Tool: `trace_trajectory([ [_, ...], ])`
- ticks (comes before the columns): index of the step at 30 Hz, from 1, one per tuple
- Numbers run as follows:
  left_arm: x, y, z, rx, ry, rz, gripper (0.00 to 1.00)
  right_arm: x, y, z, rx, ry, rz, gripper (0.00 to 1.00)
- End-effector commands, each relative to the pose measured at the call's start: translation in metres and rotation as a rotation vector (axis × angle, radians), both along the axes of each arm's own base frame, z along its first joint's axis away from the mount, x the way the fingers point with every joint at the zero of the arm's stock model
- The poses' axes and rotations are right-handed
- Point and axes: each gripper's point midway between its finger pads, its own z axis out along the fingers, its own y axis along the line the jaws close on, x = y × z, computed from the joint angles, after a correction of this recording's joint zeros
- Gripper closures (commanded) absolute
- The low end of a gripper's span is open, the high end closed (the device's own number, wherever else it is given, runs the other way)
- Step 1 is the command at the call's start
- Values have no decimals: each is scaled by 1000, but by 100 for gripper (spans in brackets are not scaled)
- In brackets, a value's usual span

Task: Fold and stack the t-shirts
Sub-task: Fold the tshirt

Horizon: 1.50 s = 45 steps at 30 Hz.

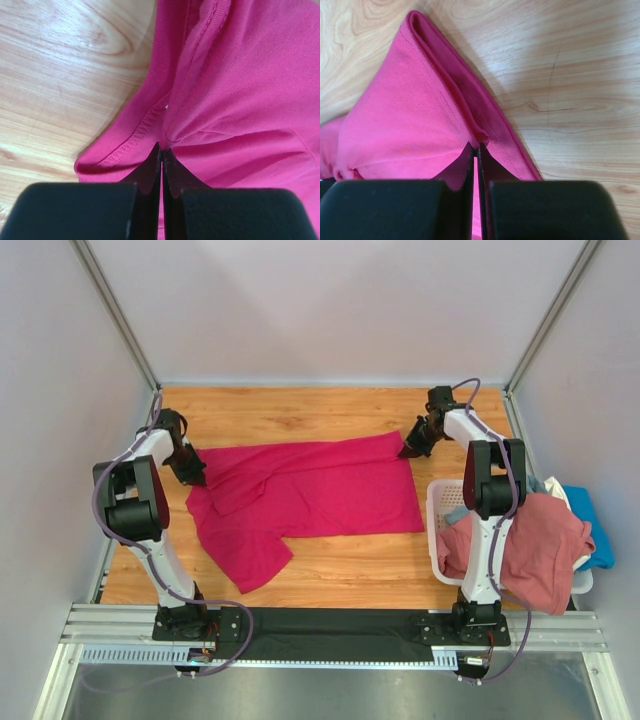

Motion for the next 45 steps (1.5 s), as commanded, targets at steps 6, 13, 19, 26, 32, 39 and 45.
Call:
trace_trajectory([
  [6, 35, 24, 21, 90, -86, 9, 89, 5, -14, 8, -136, -38, 103, 98],
  [13, 33, 36, 43, 159, -75, -9, 54, 12, -24, 18, -261, -75, 214, 75],
  [19, 15, 30, 75, 171, -168, -38, 46, 2, -2, 85, -429, -210, 264, 55],
  [26, 62, -5, 82, -16, -310, -167, 46, -47, 191, 93, 46, -349, 482, 50],
  [32, 98, -4, 50, -77, -245, -208, 52, -79, 309, 83, 315, -316, 564, 55],
  [39, 95, 5, 21, -65, -180, -187, 53, -101, 359, 67, 406, -246, 579, 59],
  [45, 93, 9, 12, -58, -160, -164, 53, -112, 372, 54, 429, -213, 592, 62],
])
